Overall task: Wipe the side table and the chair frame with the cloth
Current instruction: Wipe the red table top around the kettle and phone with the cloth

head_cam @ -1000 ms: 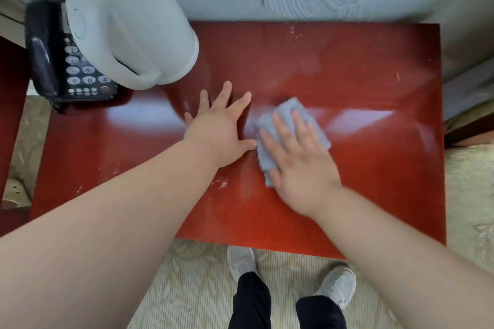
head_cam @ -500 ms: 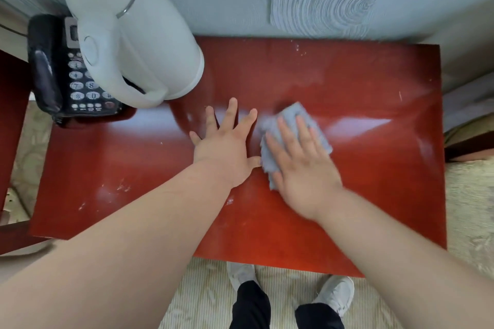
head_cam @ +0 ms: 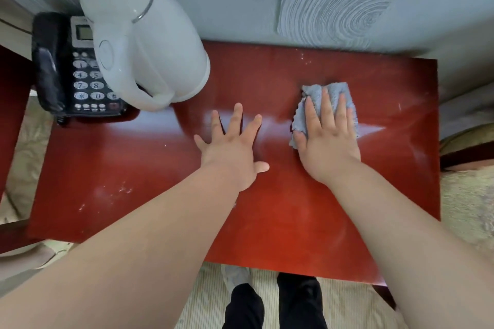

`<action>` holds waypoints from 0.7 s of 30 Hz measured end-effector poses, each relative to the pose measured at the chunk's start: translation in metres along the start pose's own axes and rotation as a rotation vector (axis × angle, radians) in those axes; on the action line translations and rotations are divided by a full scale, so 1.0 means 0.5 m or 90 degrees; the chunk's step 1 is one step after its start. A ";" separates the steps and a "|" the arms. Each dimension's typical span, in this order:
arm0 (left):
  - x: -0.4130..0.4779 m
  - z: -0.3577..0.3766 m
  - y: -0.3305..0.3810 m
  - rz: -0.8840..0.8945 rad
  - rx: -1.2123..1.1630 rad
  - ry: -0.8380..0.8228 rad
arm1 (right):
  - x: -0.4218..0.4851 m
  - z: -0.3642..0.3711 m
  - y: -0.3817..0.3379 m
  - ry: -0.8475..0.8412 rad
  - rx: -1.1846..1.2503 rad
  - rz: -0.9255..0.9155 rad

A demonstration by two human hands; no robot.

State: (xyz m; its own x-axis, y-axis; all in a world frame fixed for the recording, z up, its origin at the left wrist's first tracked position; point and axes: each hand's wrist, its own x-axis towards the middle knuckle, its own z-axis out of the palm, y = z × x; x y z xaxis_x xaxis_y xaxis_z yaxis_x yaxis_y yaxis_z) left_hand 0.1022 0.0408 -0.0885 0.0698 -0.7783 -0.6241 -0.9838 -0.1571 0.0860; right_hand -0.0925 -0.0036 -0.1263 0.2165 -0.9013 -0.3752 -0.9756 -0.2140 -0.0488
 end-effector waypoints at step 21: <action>0.148 -0.154 -0.023 0.008 0.043 0.086 | 0.176 -0.066 0.102 0.015 -0.004 0.019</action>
State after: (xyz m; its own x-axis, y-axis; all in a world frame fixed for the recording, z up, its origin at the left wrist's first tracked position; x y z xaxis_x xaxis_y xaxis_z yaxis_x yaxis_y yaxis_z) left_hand 0.1315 -0.0619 -0.0757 0.0741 -0.8555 -0.5125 -0.9933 -0.1090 0.0384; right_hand -0.1219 -0.1065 -0.1313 0.1887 -0.9156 -0.3552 -0.9813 -0.1897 -0.0322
